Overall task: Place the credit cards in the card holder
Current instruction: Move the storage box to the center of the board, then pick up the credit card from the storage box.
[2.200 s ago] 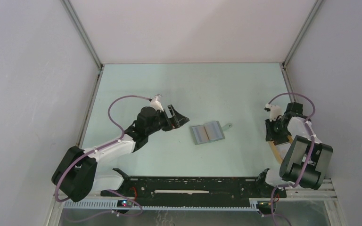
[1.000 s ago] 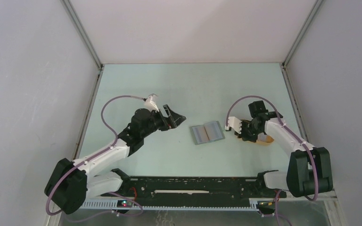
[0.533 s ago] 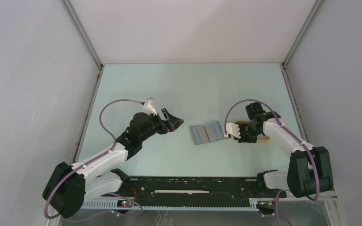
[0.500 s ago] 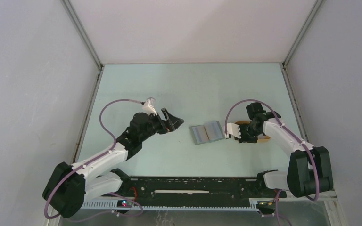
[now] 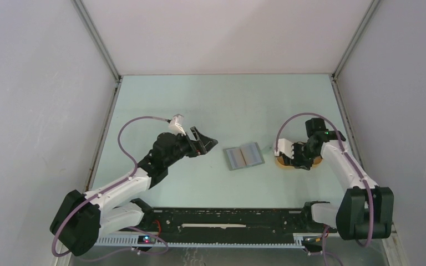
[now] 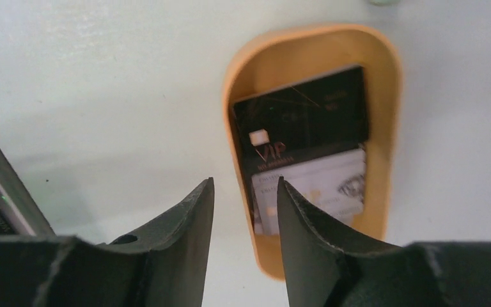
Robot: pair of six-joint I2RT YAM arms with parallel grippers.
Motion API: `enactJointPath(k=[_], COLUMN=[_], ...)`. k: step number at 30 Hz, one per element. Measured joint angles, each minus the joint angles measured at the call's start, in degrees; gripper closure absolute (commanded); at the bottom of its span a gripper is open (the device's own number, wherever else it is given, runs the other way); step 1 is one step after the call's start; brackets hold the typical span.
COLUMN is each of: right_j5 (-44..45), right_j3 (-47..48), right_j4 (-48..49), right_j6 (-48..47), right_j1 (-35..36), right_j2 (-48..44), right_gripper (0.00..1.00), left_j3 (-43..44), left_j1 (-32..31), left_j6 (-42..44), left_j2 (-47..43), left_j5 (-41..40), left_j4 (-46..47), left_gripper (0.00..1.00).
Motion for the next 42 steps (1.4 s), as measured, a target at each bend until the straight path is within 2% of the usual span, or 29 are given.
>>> enactJointPath(k=[5,9,13,20,27,42], right_j5=[-6.4,-12.5,-18.3,-21.7,-21.6,-17.9], right_j3=[6.3,8.9,10.2,10.3,10.4,12.4], right_j4=[-3.3,-2.0,-1.5,2.8,7.9,11.0], right_j6=[7.4,22.4,38.6,54.6,61.5,64.9], right_j1=[-4.8,-7.8,-12.0,-22.0,-19.9,-16.6], right_j2=[-4.9,-5.0,3.5,16.2,22.1,26.6], right_gripper=[0.42,0.41,0.42,0.41,0.41,0.41], left_j3=[0.0,0.0,0.0,0.0,0.0,0.1], left_j1=[0.0,0.0,0.0,-0.6,-1.9,-2.7], left_j6=[0.0,0.0,0.0,-0.4,-0.5,-0.5], left_j2=[0.0,0.0,0.0,0.8,3.1,6.6], left_j5=[0.0,0.0,0.0,0.0,0.0,0.3], left_j4=[0.0,0.0,0.1,1.5,2.6,3.0], left_gripper=[0.07,0.07,0.07,0.07,0.07,0.07])
